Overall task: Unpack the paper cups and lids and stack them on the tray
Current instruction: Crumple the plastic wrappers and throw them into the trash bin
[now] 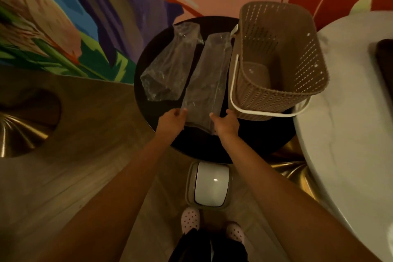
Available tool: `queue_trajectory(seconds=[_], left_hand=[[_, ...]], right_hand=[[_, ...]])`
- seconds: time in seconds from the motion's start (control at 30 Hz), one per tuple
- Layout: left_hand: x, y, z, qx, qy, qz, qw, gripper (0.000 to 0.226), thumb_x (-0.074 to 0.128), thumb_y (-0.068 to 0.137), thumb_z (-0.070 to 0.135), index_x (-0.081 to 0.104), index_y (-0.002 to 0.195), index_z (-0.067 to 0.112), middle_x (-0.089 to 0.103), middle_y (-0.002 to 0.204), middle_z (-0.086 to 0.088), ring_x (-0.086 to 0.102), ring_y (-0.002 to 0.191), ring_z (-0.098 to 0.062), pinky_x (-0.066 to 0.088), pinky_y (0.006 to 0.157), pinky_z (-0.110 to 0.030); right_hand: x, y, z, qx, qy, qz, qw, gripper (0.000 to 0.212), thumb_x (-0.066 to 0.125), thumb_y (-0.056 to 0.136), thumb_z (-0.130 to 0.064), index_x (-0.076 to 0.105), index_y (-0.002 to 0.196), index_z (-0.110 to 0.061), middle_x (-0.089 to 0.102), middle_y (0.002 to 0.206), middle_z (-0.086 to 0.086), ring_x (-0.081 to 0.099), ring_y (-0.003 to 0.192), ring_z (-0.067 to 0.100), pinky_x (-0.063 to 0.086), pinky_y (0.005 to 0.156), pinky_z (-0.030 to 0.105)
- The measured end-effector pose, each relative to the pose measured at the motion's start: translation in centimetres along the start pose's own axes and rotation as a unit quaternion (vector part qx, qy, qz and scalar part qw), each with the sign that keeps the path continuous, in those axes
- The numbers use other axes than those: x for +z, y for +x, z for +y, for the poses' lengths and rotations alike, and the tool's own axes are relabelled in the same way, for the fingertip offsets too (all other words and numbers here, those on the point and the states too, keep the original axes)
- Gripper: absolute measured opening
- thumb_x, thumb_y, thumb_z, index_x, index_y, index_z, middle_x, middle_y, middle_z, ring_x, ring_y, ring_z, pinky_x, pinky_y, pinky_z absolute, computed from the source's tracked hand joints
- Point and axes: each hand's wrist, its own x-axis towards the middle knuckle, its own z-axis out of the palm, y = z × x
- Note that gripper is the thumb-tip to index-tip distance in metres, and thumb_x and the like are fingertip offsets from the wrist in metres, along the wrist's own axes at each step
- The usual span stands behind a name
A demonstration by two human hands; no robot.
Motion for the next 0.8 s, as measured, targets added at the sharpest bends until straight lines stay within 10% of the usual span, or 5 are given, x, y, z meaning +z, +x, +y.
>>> queue_trajectory(seconds=[0.1,0.2,0.53,0.8], left_hand=[[0.1,-0.2,-0.7,-0.017,-0.019,-0.004,1.0,0.045,0.043,0.095,0.039,0.05,0.127,0.009,0.063,0.111,-0.012,0.063,0.092,-0.024,0.049,0.094,-0.042],[-0.5,-1.6,-2.0,-0.033,-0.066,-0.031,0.997,0.038,0.053,0.092,0.031,0.051,0.124,0.011,0.062,0.113,-0.007,0.06,0.09,-0.019,0.049,0.088,-0.034],[-4.4,-10.7,-2.4,-0.077,-0.198,-0.201,0.956,0.02,0.058,0.088,0.013,0.059,0.108,0.014,0.063,0.097,-0.002,0.061,0.087,-0.013,0.049,0.071,-0.022],[-5.9,-14.3,2.0,0.001,-0.388,-0.113,0.915,0.044,0.051,0.09,0.04,0.05,0.126,0.015,0.062,0.118,-0.011,0.061,0.108,-0.026,0.049,0.09,-0.043]], right_hand=[[0.2,-0.2,0.5,0.034,0.04,-0.071,0.996,0.047,0.06,0.087,-0.015,0.044,0.13,-0.008,0.054,0.112,0.014,0.06,0.084,0.026,0.049,0.051,0.029],[-1.0,-1.7,1.0,0.015,0.032,-0.096,0.995,0.012,0.056,0.089,-0.012,0.056,0.101,-0.012,0.055,0.081,0.009,0.05,0.059,0.015,0.041,0.047,0.024],[-6.7,-10.7,2.6,-0.116,-0.063,-0.189,0.973,0.021,0.057,0.088,-0.011,0.058,0.109,-0.009,0.054,0.085,0.001,0.05,0.068,0.009,0.041,0.059,0.019],[-11.3,-15.2,0.6,-0.215,-0.085,-0.251,0.94,0.015,0.058,0.088,-0.012,0.06,0.102,-0.015,0.054,0.08,-0.002,0.053,0.069,0.008,0.044,0.057,0.013]])
